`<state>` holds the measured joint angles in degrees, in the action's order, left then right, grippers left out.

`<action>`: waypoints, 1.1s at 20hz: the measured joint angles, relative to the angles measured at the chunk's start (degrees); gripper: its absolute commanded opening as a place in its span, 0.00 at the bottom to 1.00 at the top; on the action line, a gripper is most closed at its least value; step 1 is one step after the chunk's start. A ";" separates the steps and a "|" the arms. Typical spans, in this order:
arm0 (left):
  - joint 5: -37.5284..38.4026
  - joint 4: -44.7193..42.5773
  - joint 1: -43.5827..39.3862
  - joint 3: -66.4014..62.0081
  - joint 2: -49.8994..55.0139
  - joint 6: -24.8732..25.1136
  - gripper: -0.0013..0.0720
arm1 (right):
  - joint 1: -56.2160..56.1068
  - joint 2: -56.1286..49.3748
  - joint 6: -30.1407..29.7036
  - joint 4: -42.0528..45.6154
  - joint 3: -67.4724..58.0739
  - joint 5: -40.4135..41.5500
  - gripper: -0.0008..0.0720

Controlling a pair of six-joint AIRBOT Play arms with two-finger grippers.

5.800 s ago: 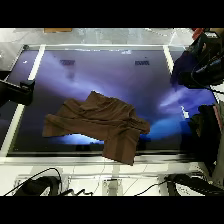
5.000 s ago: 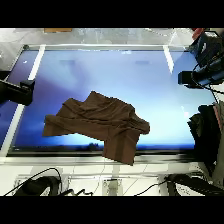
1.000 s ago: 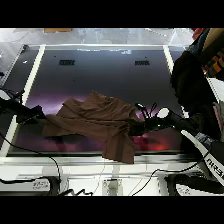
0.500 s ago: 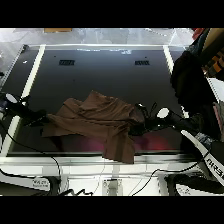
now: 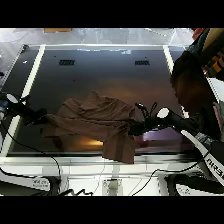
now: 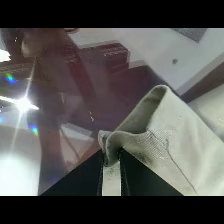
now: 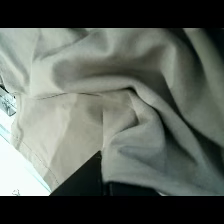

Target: Fold the clothes and pants, and hang the long-sleeved shirts on hangers.

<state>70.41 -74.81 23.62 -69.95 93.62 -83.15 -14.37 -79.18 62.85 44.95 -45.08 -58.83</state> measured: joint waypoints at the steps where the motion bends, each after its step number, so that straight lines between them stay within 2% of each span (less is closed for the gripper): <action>1: 0.00 0.24 0.00 -0.04 -0.13 0.00 0.18 | 0.00 0.00 0.02 0.00 0.00 -0.02 0.03; 6: 1.11 0.79 0.00 -0.11 -1.11 0.00 0.17 | 0.00 0.00 0.02 0.00 0.00 0.04 0.03; 7: 1.40 0.83 0.00 -0.11 -1.51 0.00 0.13 | 0.00 0.00 0.02 0.00 0.00 0.09 0.03; 8: 1.66 0.87 0.00 -0.13 -1.97 0.02 0.04 | 0.00 0.00 0.02 0.02 0.00 0.26 0.03; 19: 2.56 0.76 0.00 -1.75 -5.86 2.84 0.06 | 0.00 0.00 0.02 0.00 0.00 1.38 0.03; 20: 2.56 0.76 0.00 -1.77 -5.73 2.91 0.20 | 0.00 0.00 0.02 0.00 0.00 1.42 0.03; 21: 2.54 0.74 0.00 -1.79 -5.51 3.04 0.45 | 0.00 0.00 0.02 0.00 0.00 1.53 0.03; 22: 2.54 0.74 0.00 -1.81 -5.27 3.04 0.53 | 0.00 0.00 0.02 0.00 0.00 1.62 0.03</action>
<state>72.95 -74.06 23.62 -71.77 88.36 -80.12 -14.37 -79.18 62.87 44.95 -45.08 -57.21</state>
